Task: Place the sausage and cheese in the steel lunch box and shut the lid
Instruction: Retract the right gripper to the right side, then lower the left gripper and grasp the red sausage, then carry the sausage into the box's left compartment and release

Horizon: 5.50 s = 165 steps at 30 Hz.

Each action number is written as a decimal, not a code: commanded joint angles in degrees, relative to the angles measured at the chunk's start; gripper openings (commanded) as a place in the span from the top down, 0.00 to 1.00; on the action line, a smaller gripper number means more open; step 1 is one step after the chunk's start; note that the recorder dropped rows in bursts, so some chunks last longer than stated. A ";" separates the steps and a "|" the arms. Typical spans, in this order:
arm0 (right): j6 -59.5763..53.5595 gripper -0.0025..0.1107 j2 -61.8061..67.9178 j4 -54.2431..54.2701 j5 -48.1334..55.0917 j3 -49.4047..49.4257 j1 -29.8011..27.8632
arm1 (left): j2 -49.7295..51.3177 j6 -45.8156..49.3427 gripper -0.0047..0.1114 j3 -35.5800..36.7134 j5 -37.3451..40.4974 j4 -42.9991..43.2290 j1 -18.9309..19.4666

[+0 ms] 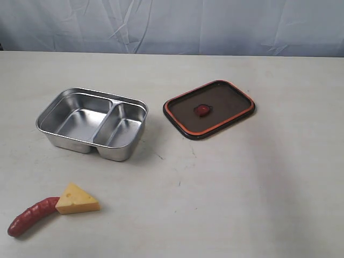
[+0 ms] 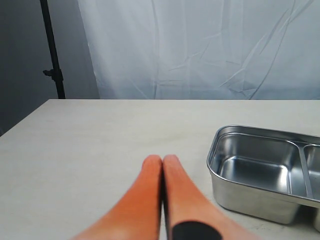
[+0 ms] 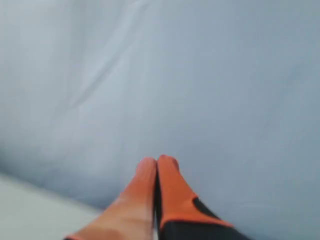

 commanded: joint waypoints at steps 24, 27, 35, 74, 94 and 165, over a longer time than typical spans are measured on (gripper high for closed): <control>-87.28 0.99 -13.10 100.43 45.88 44.75 2.93 | -0.29 -20.57 0.96 0.20 -20.39 -23.54 0.01; -87.28 0.99 -17.30 103.63 42.79 50.13 5.02 | -0.29 -22.45 0.96 -1.15 -15.00 -20.52 0.01; -87.17 0.99 -23.33 103.70 41.47 53.16 6.25 | 12.77 -2.17 0.96 -23.97 14.34 -14.76 0.01; -87.28 0.99 -23.45 103.81 40.27 53.16 6.25 | 80.79 36.46 0.45 -35.84 38.63 -11.97 -14.35; -87.28 0.99 -23.45 103.81 40.41 53.16 6.25 | 91.61 32.66 0.47 -35.84 33.55 -6.62 -17.85; -87.39 0.99 -23.34 105.42 41.98 53.16 6.25 | 104.05 25.20 0.51 -63.21 19.39 -7.26 -17.67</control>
